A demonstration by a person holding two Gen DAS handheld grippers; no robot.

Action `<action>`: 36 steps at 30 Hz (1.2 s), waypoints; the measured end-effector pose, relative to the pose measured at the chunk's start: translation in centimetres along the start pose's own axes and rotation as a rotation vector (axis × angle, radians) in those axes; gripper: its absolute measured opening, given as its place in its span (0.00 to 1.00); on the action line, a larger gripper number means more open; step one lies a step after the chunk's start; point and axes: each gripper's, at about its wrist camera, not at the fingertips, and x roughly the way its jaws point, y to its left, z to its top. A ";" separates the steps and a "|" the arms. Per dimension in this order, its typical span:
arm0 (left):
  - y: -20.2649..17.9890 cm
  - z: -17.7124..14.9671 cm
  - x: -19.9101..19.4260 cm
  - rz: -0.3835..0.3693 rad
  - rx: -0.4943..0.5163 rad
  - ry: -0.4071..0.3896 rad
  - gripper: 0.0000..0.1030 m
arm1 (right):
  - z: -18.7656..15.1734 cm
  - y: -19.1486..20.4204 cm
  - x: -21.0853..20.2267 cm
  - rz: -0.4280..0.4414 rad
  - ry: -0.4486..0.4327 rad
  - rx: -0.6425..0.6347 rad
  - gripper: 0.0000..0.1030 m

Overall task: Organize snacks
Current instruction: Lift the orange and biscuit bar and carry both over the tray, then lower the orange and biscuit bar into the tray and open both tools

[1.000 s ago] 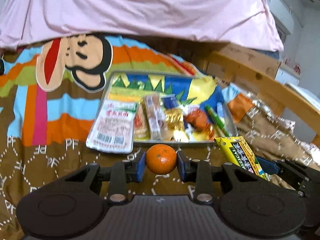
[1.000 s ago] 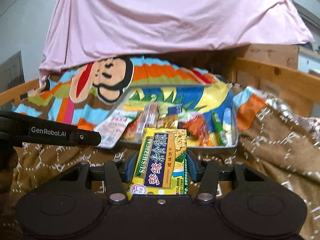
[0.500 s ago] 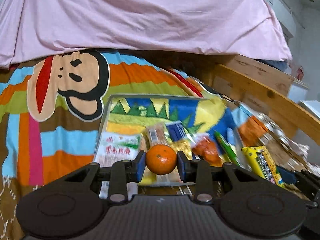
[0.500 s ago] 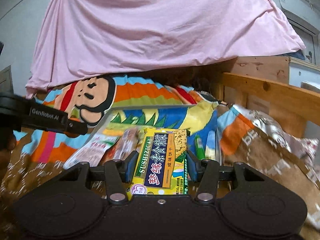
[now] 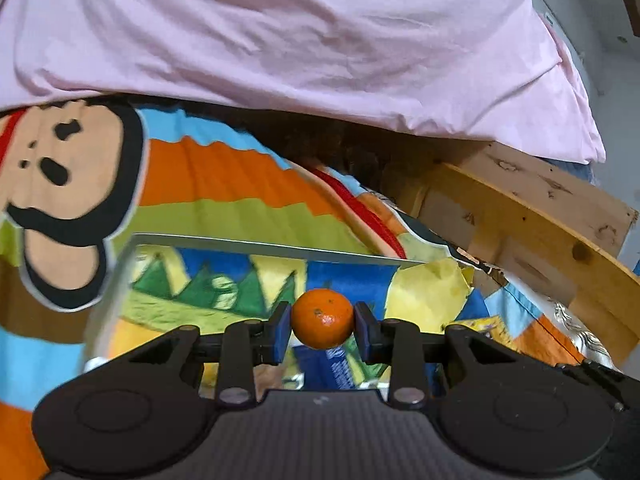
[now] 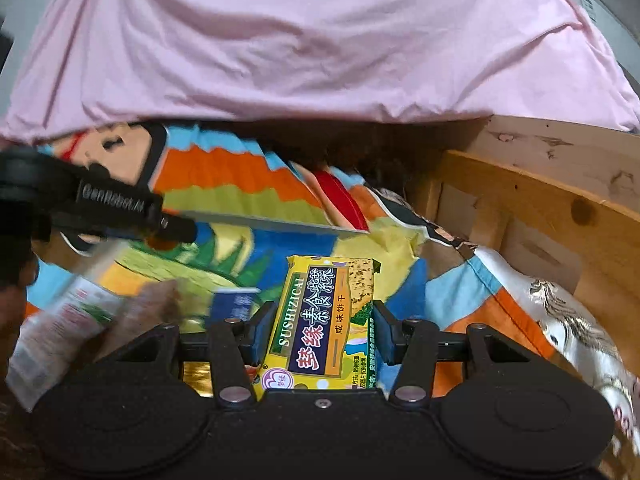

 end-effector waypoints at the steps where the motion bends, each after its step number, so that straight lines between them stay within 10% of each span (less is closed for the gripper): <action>1: -0.1 -0.1 0.7 -0.009 -0.004 0.005 0.35 | -0.2 -0.2 0.6 -0.001 0.018 -0.003 0.51; 36: -3.1 -3.1 7.5 -0.083 -0.043 0.115 0.36 | -2.0 0.2 2.0 -0.056 0.051 -0.083 0.58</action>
